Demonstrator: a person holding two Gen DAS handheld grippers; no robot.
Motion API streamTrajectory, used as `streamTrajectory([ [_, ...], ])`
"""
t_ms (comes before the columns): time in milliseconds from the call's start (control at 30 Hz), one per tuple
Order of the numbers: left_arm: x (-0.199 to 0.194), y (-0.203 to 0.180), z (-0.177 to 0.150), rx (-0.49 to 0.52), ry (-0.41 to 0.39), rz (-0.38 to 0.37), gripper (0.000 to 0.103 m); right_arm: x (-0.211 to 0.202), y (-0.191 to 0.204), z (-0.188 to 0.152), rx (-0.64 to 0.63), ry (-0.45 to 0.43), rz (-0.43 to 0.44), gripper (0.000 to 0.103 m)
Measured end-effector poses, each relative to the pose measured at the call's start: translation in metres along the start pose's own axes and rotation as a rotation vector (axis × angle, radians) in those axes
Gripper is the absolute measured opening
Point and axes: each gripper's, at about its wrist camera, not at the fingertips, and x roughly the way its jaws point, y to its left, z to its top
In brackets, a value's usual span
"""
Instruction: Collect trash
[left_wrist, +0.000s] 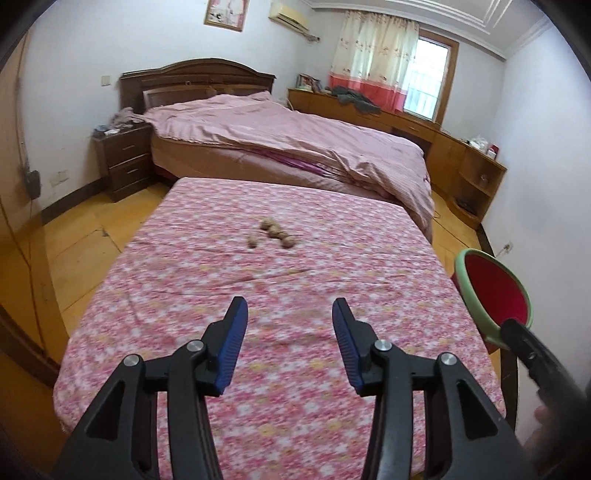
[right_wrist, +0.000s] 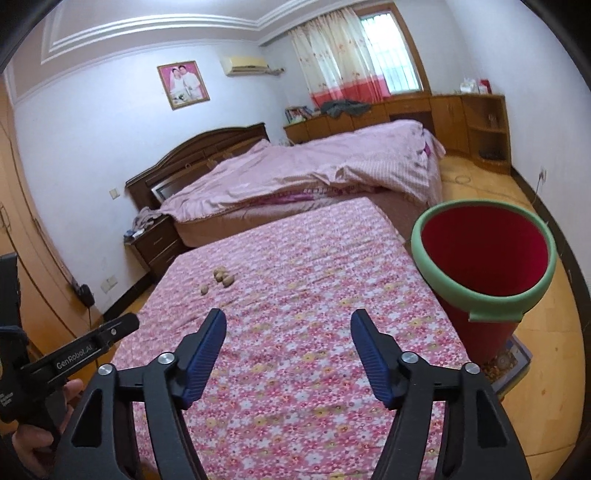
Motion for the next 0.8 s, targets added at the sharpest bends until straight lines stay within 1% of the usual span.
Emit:
streamTrajectory([
  [133,-0.007,0.009,-0.007,-0.005,-0.016,0.011,0.048,-0.007,0.009,-0.002,-0.03,-0.035,-0.015,0.077],
  [200,-0.01,0.01,-0.01,-0.005,-0.019,0.015,0.048,-0.012,0.013,-0.005,-0.049,-0.065,-0.031,0.079],
  [267,-0.013,0.011,-0.013,-0.007,-0.023,0.019,0.048,-0.015,0.015,-0.008,-0.065,-0.085,-0.046,0.08],
  [600,-0.022,0.004,-0.02,0.028,-0.09,0.048,0.048,-0.019,0.02,-0.017,-0.084,-0.092,-0.064,0.08],
  [800,-0.022,-0.001,-0.024,0.053,-0.1,0.069,0.048,-0.021,0.019,-0.021,-0.081,-0.086,-0.069,0.08],
])
